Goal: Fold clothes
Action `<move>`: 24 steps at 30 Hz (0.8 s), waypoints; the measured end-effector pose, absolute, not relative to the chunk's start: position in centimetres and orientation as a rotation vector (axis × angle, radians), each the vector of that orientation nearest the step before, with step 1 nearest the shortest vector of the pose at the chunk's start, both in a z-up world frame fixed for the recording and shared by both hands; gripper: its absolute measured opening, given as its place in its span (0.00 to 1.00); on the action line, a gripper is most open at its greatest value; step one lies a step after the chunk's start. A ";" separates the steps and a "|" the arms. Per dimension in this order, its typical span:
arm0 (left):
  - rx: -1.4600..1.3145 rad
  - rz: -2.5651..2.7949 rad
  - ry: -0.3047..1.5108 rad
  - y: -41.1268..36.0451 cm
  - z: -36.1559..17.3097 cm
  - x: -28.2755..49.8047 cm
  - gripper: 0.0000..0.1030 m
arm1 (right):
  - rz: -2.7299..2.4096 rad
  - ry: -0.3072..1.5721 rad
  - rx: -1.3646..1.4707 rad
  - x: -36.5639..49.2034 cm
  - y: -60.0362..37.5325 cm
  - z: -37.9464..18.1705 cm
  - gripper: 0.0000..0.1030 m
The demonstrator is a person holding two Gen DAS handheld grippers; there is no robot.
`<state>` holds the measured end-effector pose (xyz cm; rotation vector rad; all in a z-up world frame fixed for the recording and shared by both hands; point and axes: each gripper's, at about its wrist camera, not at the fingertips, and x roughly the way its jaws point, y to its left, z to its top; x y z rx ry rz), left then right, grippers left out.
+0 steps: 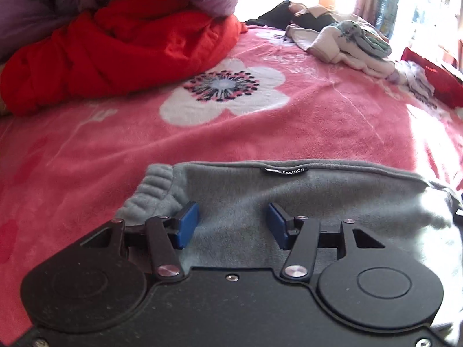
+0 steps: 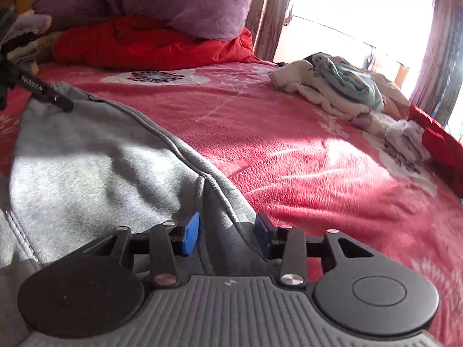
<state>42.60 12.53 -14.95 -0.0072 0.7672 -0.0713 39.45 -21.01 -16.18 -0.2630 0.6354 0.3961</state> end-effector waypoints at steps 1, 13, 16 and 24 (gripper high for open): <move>0.022 -0.067 0.765 12.2 -14.8 42.8 0.55 | 0.382 0.639 -0.245 39.8 -21.5 -16.3 0.46; 0.038 -0.227 0.808 11.7 -13.6 41.9 0.55 | 0.459 0.552 -0.195 38.7 -21.4 -14.0 0.43; 0.079 -0.308 0.843 10.8 -13.8 41.5 0.55 | 0.539 0.566 -0.233 38.2 -20.1 -13.8 0.41; 0.065 -0.247 0.820 10.1 -15.0 42.5 0.63 | 0.483 0.628 -0.316 39.2 -19.1 -16.2 0.38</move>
